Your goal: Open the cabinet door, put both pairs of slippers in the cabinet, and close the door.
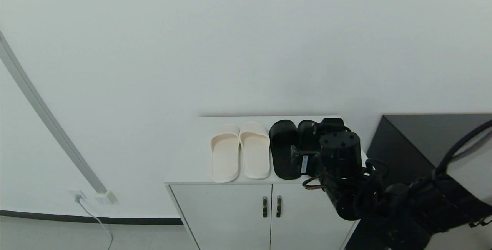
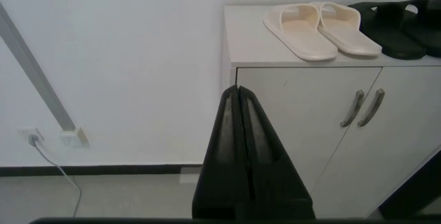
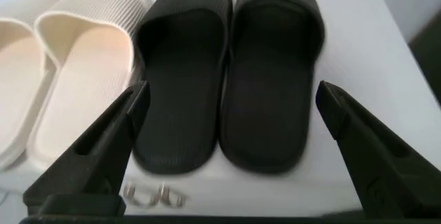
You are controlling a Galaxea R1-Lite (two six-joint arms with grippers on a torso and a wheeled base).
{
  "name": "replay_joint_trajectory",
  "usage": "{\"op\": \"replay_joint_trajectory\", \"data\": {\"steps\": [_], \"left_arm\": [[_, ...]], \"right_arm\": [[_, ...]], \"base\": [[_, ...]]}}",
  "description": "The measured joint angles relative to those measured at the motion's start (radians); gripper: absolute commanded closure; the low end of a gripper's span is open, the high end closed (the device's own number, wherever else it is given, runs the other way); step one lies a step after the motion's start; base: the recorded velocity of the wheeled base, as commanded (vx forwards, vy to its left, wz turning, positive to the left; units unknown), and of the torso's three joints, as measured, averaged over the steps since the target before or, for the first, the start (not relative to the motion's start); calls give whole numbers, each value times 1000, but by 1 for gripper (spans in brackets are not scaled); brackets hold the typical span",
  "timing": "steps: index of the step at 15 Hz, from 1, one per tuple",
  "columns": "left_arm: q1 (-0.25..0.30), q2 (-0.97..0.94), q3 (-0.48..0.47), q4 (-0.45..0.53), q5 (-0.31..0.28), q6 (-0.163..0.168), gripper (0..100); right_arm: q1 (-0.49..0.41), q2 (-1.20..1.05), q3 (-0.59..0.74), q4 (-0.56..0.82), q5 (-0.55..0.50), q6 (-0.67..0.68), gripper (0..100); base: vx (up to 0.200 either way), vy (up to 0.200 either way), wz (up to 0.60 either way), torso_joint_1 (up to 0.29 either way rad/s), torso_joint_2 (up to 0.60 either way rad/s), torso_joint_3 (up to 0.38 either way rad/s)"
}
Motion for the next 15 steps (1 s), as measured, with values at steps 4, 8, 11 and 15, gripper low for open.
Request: {"op": "replay_joint_trajectory", "data": {"steps": [4,8,11,15], "left_arm": [[0,0,0,0,0,0,100],[0,0,0,0,1,-1,100],[0,0,0,0,0,-1,100],[1,0,0,0,0,-1,100]], "right_arm": [[-59,153,-134,-29,31,-46,0],[-98,238,-224,-29,112,-85,0],[-132,296,-315,-27,117,-115,0],[-167,368,-430,-21,116,-157,0]], "base": [[0,0,0,0,0,0],[0,0,0,0,0,0],[0,0,0,0,0,0],[0,0,0,0,0,0]]}}
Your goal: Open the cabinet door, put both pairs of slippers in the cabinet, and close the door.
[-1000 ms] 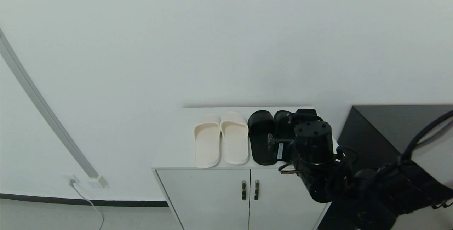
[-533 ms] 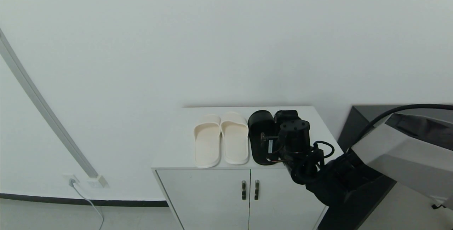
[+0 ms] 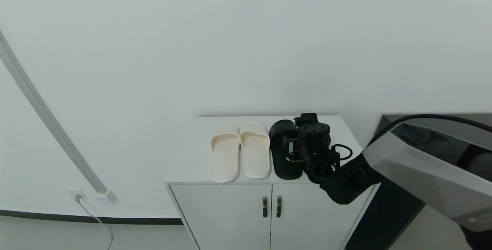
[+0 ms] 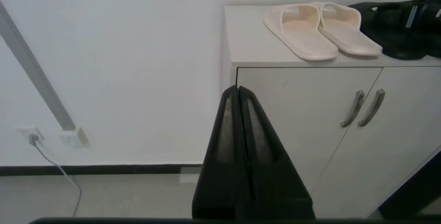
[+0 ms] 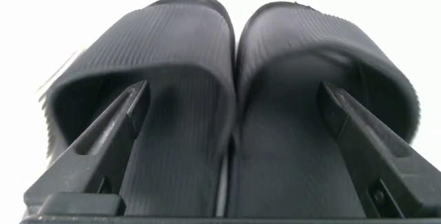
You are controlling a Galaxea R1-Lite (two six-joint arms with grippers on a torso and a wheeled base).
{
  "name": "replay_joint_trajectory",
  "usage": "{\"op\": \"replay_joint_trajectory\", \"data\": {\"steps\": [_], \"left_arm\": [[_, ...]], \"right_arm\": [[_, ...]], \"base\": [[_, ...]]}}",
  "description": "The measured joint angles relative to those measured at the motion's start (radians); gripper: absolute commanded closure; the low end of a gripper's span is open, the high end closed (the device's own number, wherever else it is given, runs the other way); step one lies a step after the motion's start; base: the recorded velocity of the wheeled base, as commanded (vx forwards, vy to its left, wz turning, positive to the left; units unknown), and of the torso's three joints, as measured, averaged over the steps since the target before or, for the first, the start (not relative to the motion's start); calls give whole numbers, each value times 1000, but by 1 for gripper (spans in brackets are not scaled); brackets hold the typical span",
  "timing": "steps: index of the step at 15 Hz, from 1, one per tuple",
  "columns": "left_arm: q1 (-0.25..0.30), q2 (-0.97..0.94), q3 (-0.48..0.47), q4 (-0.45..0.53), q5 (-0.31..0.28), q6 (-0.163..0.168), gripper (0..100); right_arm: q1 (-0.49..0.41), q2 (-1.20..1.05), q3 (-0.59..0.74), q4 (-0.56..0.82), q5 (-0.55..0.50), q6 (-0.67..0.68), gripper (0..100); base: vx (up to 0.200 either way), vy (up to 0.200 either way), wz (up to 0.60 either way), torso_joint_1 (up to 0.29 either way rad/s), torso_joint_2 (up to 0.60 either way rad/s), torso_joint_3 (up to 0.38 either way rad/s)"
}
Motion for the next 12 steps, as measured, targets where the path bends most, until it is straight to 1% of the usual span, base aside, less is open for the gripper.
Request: {"op": "replay_joint_trajectory", "data": {"steps": [4,5,9,12], "left_arm": [[0,0,0,0,0,0,100],[0,0,0,0,0,0,100],[0,0,0,0,0,0,100],[0,0,0,0,0,1,100]], "right_arm": [[-18,54,-80,18,4,-4,0],[-18,61,-93,20,5,-4,100],[-22,74,-121,33,5,-5,100],[-20,66,-119,32,0,-8,100]], "base": [[0,0,0,0,0,0],[0,0,0,0,0,0],[0,0,0,0,0,0],[0,0,0,0,0,0]]}}
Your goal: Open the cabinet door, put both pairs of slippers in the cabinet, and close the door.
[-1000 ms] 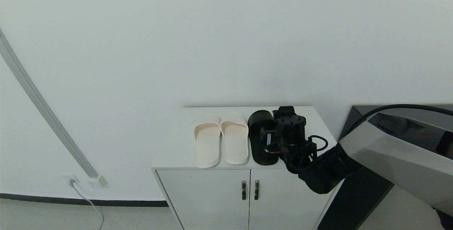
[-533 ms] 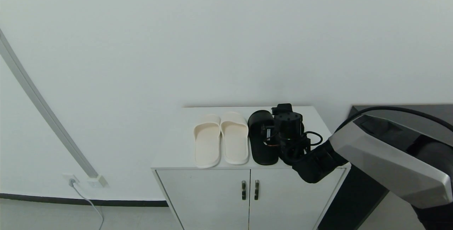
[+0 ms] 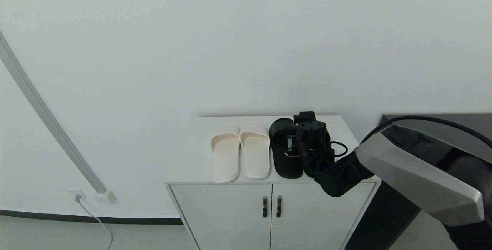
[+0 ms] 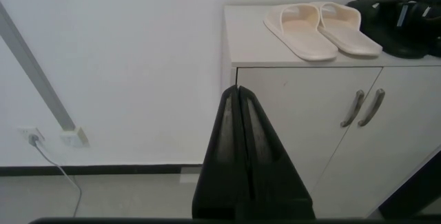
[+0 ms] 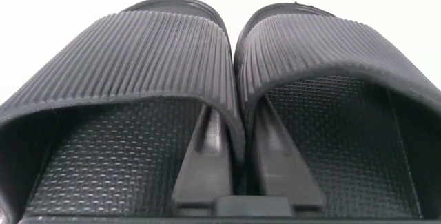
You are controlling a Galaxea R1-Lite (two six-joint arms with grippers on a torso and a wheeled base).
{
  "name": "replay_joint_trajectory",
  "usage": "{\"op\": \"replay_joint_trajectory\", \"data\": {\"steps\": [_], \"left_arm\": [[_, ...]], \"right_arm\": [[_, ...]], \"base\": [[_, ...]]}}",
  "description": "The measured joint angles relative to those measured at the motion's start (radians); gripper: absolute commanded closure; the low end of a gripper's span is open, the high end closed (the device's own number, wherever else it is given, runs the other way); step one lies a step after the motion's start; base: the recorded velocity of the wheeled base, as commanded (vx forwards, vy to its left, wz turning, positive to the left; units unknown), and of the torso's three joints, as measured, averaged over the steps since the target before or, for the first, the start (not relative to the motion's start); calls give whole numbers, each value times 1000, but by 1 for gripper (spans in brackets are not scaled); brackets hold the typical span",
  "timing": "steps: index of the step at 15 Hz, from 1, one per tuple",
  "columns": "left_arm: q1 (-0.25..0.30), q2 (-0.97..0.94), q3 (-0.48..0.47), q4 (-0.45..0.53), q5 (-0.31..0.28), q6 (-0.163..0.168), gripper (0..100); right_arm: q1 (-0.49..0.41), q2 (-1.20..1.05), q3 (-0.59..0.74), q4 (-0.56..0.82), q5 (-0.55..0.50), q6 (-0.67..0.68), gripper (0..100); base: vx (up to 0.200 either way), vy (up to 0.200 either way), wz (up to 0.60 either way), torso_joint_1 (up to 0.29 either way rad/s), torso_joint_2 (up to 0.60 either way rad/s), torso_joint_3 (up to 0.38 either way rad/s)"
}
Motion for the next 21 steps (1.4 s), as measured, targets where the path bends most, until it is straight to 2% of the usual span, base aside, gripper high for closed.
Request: {"op": "replay_joint_trajectory", "data": {"steps": [4,8,13,15,17,21], "left_arm": [[0,0,0,0,-1,0,100],[0,0,0,0,-1,3,100],[0,0,0,0,-1,4,100],[0,0,0,0,-1,3,100],[0,0,0,0,-1,2,100],[0,0,0,0,-1,2,100]], "right_arm": [[20,-101,107,-5,-3,-10,100],[66,-289,332,-14,17,-6,100],[191,-589,750,-51,189,23,100],[233,-714,897,-31,316,33,100],[253,-785,955,-7,342,38,100],[261,-822,980,-8,345,39,100]], "base": [[0,0,0,0,0,0],[0,0,0,0,0,0],[0,0,0,0,0,0],[0,0,0,0,0,0],[0,0,0,0,0,0],[-200,0,0,2,4,5]]}}
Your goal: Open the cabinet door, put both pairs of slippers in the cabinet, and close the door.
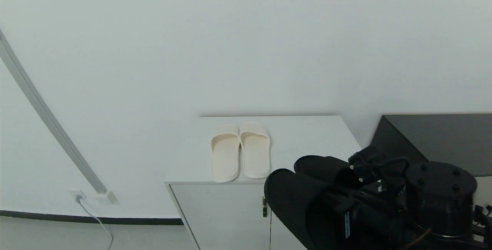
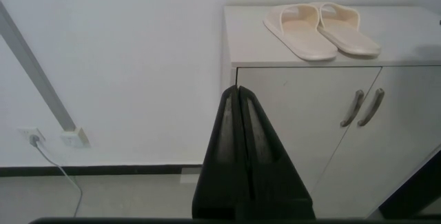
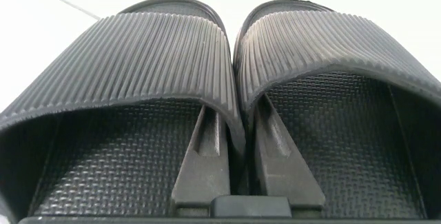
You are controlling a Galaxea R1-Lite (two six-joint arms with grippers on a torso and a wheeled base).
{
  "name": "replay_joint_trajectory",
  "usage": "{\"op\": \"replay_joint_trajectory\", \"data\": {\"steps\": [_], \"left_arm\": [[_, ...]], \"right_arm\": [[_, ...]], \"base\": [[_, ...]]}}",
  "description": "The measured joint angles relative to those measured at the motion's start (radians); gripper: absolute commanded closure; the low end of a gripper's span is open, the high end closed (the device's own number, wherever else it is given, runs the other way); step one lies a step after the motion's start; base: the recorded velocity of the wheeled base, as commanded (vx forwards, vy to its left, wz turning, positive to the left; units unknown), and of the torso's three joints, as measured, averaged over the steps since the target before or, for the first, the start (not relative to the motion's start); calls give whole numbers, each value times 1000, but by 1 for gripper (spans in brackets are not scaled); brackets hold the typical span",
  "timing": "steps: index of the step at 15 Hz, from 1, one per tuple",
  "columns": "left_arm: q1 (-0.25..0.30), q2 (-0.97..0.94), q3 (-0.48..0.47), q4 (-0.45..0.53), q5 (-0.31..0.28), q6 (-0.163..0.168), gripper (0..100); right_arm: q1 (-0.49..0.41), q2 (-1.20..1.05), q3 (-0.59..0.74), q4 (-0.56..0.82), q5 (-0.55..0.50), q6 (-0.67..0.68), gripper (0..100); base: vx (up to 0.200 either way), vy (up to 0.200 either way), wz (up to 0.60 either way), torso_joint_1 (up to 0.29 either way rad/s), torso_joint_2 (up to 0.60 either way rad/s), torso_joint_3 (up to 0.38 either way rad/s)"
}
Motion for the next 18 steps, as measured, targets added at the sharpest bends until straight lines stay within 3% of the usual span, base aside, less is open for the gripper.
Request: {"op": "replay_joint_trajectory", "data": {"steps": [18], "left_arm": [[0,0,0,0,3,2,100]], "right_arm": [[-1,-12,77,-18,52,2,100]], "base": [[0,0,0,0,0,0]]}}
